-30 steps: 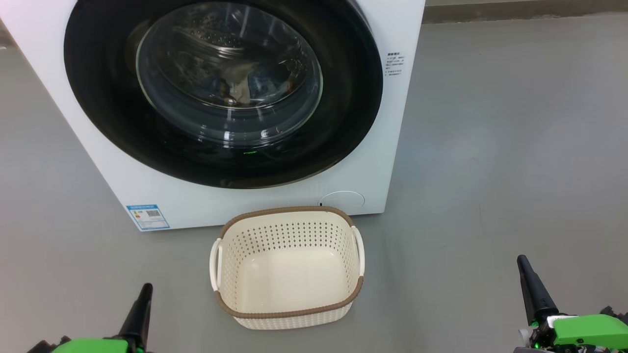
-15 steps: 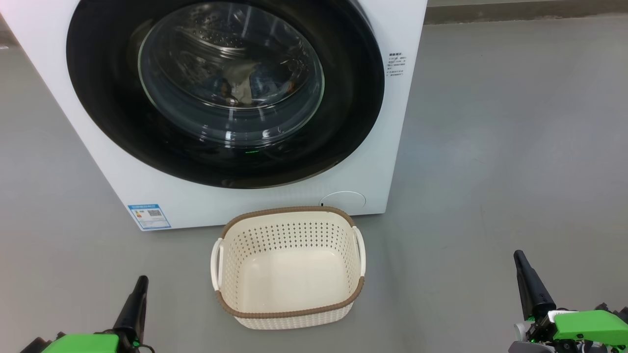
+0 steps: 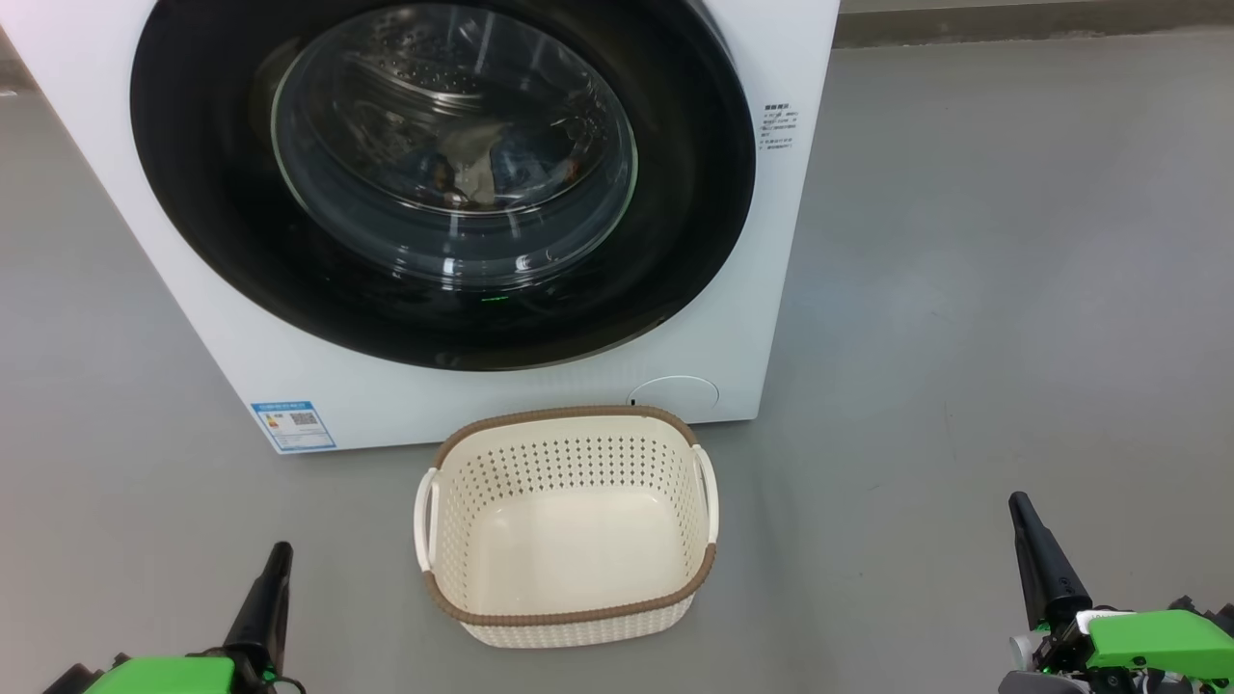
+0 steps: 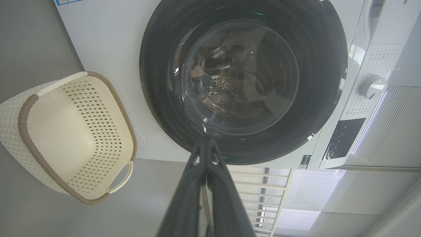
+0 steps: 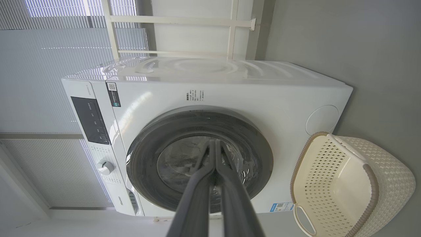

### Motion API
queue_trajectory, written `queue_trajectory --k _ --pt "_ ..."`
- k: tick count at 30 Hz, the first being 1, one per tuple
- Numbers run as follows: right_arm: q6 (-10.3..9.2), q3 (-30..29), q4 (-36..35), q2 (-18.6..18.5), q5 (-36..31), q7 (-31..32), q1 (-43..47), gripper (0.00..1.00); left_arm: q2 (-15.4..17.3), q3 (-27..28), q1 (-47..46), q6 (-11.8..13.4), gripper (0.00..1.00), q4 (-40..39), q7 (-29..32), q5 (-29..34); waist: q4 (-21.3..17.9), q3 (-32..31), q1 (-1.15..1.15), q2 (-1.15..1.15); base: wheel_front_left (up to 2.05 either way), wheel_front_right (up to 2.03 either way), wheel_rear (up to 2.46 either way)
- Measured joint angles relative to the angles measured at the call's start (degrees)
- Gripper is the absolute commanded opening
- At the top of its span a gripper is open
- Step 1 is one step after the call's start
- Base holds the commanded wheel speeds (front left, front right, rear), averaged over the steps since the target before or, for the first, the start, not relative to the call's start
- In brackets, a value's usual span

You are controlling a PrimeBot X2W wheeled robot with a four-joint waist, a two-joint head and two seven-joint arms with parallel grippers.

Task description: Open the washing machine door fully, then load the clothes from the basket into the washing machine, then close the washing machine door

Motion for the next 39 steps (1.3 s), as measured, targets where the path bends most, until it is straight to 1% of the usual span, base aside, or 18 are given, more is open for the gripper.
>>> queue_trajectory --k 39 --pt "0.00 -0.1 0.0 0.1 0.0 0.2 0.0 0.00 -0.4 0.8 0.0 0.0 0.00 0.0 0.8 0.2 0.0 0.0 0.00 0.00 0.00 0.00 0.00"
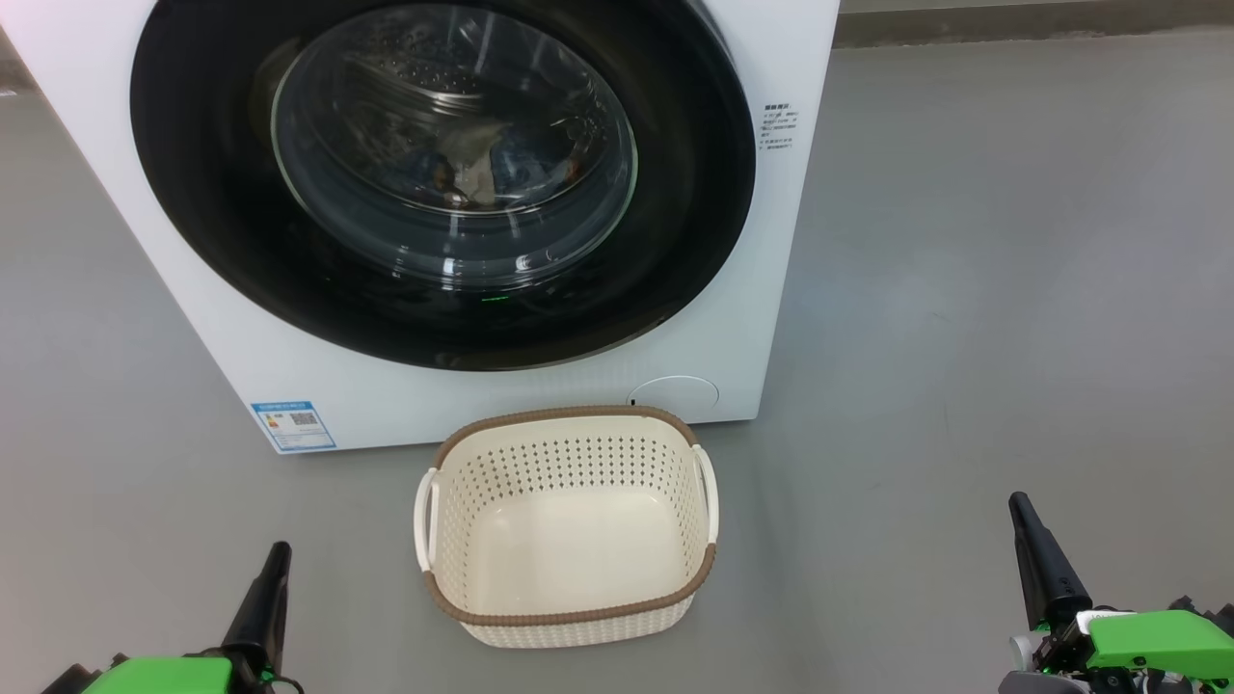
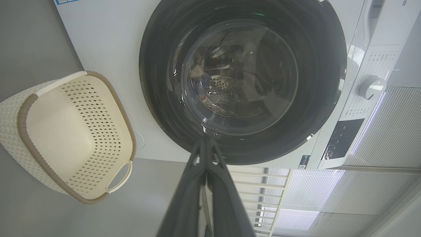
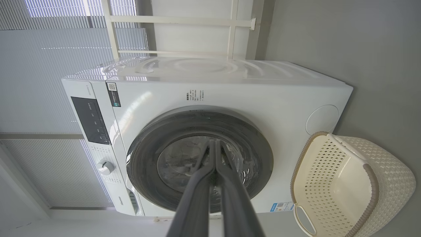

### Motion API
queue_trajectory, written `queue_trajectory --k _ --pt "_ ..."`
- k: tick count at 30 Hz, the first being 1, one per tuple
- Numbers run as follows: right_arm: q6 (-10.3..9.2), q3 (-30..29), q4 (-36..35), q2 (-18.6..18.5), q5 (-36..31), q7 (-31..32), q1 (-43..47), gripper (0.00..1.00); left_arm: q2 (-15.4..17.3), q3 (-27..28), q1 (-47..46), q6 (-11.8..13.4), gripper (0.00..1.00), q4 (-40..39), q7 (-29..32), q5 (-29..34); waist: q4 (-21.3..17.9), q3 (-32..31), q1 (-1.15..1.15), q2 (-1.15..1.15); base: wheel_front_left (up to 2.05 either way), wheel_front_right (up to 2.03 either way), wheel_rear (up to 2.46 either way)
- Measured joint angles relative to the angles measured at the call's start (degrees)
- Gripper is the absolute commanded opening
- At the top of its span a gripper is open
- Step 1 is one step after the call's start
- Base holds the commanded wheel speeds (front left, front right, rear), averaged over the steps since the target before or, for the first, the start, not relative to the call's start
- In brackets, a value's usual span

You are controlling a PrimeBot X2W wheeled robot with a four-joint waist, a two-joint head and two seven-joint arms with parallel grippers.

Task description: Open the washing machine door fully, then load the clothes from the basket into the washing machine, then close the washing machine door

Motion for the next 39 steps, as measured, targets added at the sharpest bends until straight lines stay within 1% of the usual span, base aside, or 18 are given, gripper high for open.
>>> queue_trajectory --k 39 --pt "0.00 -0.1 0.0 0.1 0.0 0.1 0.0 0.00 -0.1 0.5 0.0 0.0 0.00 0.0 0.2 0.0 0.0 0.0 0.00 0.00 0.00 0.00 0.00"
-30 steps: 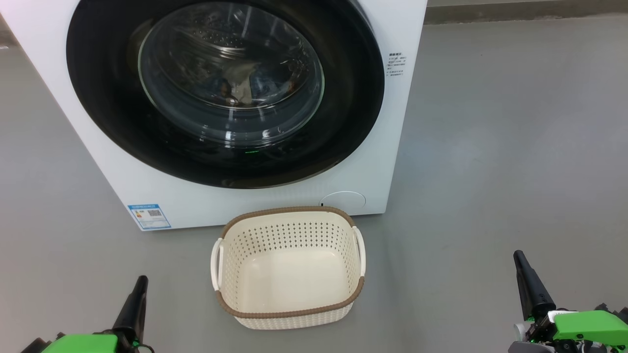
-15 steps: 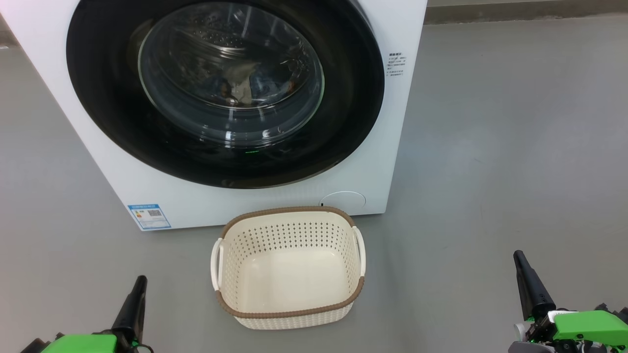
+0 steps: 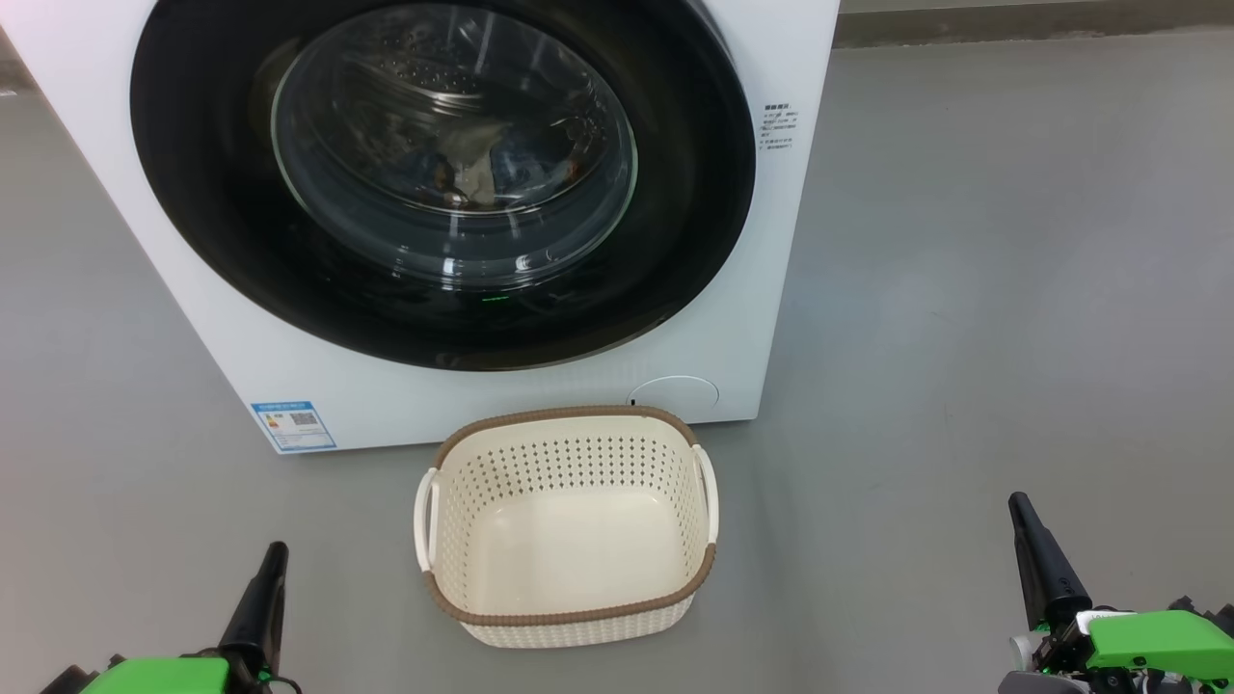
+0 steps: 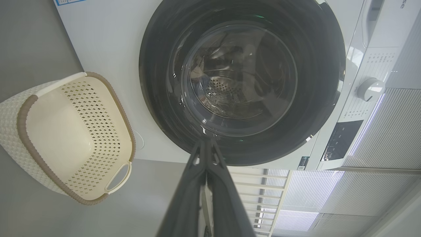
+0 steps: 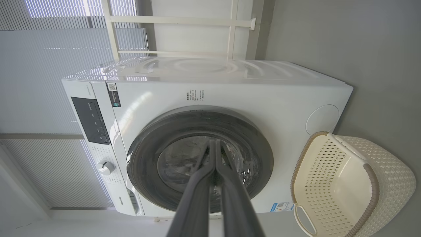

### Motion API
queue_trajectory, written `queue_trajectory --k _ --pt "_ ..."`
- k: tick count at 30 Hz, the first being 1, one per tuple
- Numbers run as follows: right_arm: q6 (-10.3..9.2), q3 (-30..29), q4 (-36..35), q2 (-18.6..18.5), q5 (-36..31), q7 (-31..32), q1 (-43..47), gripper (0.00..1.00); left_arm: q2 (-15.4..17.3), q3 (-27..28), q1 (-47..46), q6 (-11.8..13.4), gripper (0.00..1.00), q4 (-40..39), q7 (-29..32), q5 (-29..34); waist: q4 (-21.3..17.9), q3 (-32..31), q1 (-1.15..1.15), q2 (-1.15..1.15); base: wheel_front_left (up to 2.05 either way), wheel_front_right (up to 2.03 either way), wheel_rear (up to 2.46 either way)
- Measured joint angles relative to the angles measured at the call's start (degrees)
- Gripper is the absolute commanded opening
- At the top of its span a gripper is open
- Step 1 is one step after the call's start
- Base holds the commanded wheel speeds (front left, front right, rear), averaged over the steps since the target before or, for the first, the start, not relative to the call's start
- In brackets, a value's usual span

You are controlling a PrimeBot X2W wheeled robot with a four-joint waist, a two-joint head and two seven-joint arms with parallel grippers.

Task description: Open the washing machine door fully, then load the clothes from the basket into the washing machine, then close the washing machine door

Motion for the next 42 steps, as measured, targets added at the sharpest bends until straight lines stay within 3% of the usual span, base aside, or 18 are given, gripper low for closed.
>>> queue_trajectory --k 42 --pt "0.00 -0.1 0.0 0.1 0.0 0.0 0.0 0.00 -0.3 0.2 0.0 0.0 0.00 0.0 0.5 0.4 0.0 0.0 0.00 0.00 0.00 0.00 0.00"
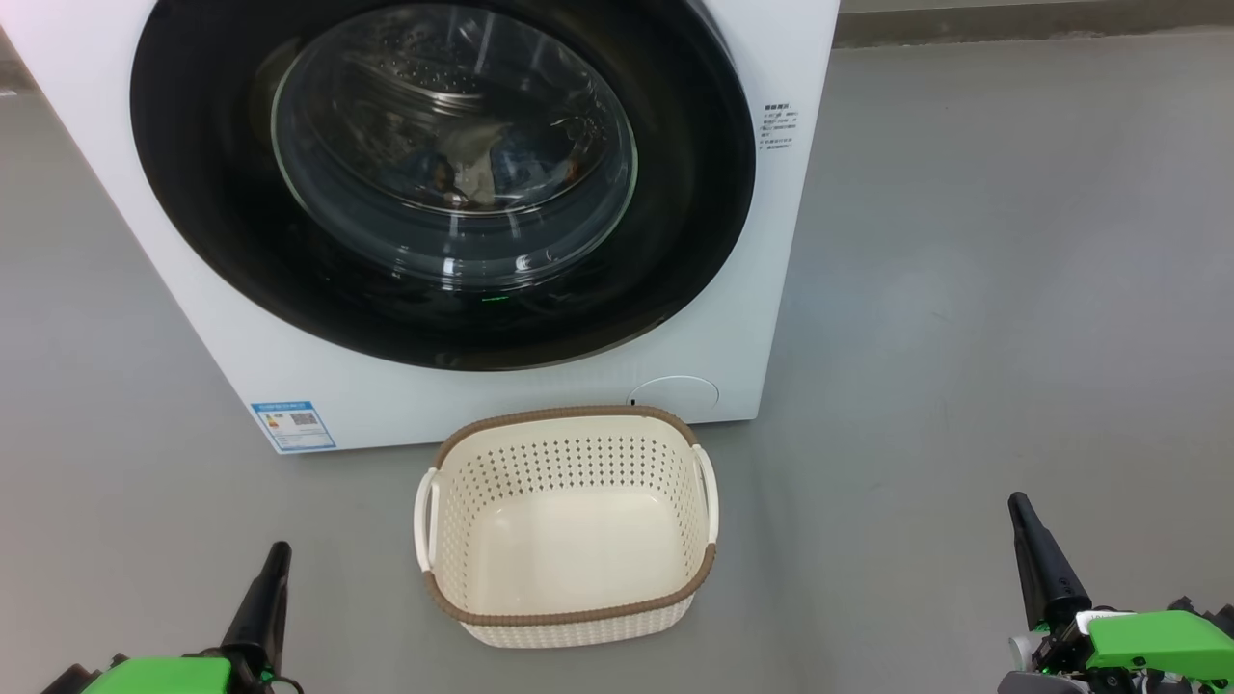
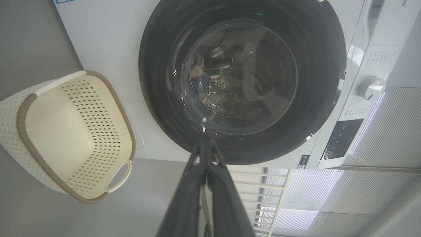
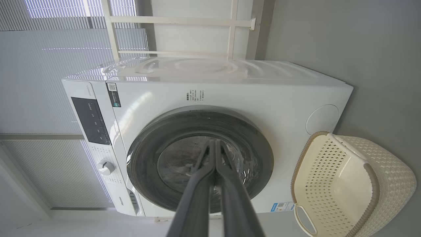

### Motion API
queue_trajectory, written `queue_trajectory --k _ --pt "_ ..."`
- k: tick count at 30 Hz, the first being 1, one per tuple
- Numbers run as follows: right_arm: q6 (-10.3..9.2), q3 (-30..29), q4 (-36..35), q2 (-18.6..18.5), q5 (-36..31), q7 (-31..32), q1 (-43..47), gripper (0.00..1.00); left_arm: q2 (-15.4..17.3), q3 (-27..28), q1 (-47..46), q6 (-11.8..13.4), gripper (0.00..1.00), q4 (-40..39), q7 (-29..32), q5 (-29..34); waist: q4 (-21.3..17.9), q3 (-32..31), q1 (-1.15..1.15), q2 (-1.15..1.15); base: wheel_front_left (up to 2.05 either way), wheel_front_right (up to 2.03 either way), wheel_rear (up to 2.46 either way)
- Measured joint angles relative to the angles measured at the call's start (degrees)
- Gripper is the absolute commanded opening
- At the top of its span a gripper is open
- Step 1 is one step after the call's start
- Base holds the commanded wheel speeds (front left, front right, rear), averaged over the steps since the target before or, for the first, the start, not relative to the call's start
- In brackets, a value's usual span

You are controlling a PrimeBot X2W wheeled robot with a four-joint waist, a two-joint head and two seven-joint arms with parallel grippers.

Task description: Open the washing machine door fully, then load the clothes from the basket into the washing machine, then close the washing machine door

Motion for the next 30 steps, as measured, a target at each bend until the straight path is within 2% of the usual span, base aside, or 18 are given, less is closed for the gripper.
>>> queue_trajectory --k 30 --pt "0.00 0.0 0.0 0.0 0.0 0.0 0.0 0.00 0.0 0.1 0.0 0.0 0.00 0.0 0.0 0.0 0.0 0.0 0.00 0.00 0.00 0.00 0.00"
